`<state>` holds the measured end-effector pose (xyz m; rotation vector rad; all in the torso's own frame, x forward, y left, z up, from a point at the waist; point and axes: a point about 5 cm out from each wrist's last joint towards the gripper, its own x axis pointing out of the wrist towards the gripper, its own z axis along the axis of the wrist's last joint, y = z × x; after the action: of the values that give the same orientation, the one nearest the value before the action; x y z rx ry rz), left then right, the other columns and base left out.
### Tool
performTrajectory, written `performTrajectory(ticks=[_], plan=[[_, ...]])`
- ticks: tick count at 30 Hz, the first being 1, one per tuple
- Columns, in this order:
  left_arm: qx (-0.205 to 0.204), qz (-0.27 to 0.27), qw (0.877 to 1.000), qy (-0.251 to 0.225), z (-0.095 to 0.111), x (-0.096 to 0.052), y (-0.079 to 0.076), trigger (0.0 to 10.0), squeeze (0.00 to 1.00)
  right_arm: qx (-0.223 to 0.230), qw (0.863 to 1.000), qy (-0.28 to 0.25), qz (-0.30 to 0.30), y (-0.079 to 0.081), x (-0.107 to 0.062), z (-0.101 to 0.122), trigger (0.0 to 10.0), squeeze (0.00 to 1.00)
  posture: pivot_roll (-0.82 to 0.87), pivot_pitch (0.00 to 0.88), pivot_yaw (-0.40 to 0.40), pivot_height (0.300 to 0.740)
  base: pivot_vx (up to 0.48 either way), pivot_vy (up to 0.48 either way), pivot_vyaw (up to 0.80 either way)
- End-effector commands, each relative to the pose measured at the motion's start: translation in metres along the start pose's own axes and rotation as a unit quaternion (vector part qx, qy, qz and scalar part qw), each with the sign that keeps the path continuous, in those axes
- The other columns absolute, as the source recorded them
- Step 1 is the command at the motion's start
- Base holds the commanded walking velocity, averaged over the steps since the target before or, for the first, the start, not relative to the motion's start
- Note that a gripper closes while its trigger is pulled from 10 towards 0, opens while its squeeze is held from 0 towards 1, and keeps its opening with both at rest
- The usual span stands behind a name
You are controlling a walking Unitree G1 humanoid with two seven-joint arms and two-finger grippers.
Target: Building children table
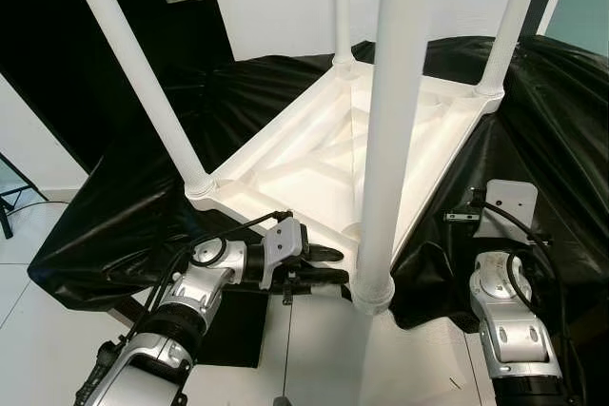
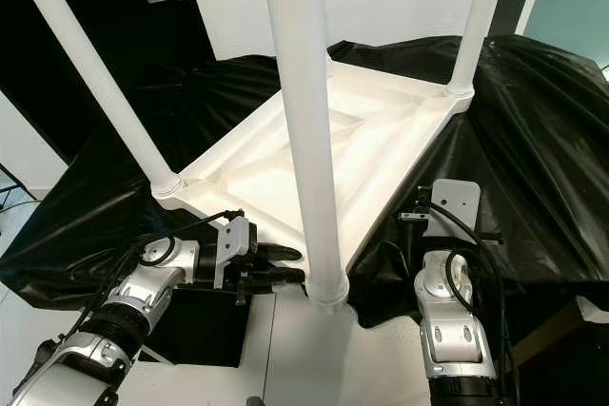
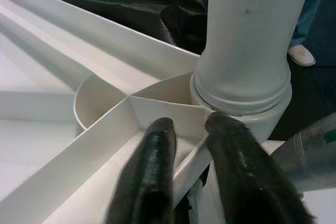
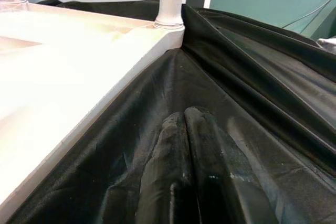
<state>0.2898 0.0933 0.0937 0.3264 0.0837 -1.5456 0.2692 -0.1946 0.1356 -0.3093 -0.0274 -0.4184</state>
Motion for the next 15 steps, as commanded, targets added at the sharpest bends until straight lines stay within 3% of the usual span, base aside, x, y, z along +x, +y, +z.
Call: performTrajectory(ticks=[1,7,9,15], plan=[[-0.033,0.063,0.996,0.052,-0.017,0.010,0.001,0.0,0.00,0.009,1.000,0.006,-0.002,0.001,0.001,0.000,10.0,0.00,-0.10,0.000,0.106,0.740,0.000,0.000,0.00],[-0.035,0.090,0.993,0.073,-0.020,0.015,0.004,0.0,0.00,0.009,1.000,0.005,-0.003,0.001,0.001,0.001,10.0,0.00,-0.10,0.000,0.107,0.740,0.000,0.000,0.00],[-0.043,0.119,0.989,0.073,-0.021,0.026,0.004,0.0,0.00,0.013,1.000,0.003,-0.002,0.002,0.001,0.003,10.0,0.00,-0.10,0.000,0.110,0.740,0.000,0.000,0.00],[-0.046,0.137,0.986,0.084,-0.024,0.036,0.003,0.0,0.00,0.017,1.000,-0.002,-0.003,0.001,0.001,0.007,10.0,0.00,-0.10,0.000,0.112,0.740,0.000,0.000,0.00]])
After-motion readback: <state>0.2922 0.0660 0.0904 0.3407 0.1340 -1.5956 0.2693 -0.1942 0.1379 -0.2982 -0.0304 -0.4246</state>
